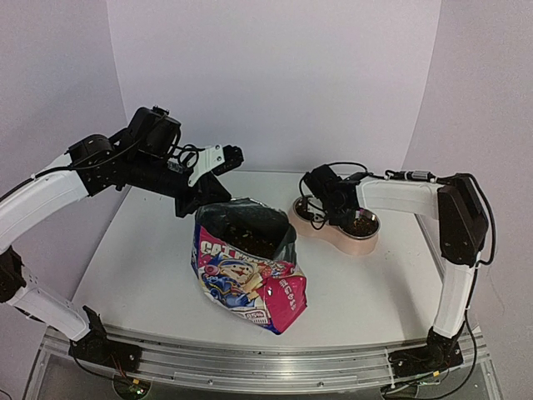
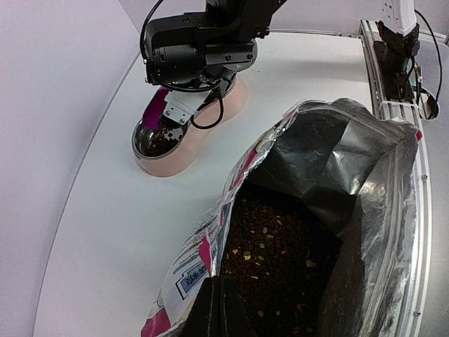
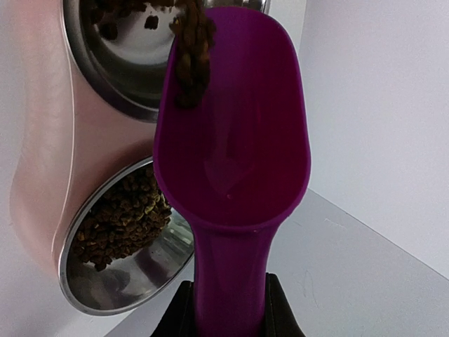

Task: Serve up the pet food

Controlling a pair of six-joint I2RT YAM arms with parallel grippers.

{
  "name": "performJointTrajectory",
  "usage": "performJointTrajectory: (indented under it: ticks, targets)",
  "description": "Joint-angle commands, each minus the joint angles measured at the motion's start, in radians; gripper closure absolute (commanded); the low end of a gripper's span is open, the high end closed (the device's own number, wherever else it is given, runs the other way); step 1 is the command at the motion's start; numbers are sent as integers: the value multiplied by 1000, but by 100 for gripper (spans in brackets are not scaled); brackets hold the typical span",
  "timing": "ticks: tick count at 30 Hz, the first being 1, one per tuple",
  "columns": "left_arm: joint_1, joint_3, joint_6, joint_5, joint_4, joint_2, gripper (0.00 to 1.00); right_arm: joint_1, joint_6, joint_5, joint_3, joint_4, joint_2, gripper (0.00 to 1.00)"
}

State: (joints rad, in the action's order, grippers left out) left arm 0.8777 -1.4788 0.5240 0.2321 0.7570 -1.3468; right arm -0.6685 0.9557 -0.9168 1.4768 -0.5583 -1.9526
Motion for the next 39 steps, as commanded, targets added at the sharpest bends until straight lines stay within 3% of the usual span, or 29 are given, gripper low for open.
performJointTrajectory:
  ticks: [1, 14, 19, 29, 32, 39]
  targets:
    - [-9, -26, 1, 1, -35, 14, 100, -3, 79, -107, -28, 55, 38, 100]
    - [-12, -26, -3, -3, -43, 19, 100, -5, 27, -69, 16, 83, 122, 100]
    - [-13, -20, -8, -4, -46, 21, 100, -5, -87, 94, 37, 65, 257, 100]
    - [-14, -48, 4, 1, -2, 1, 100, -18, -346, 448, 136, -130, 470, 100]
    - [-15, -52, 5, -7, 12, 0, 100, -104, -366, 481, 145, -158, 556, 100]
    - [-23, -55, 11, -19, 20, -10, 100, -411, -409, 296, 204, -334, 613, 100]
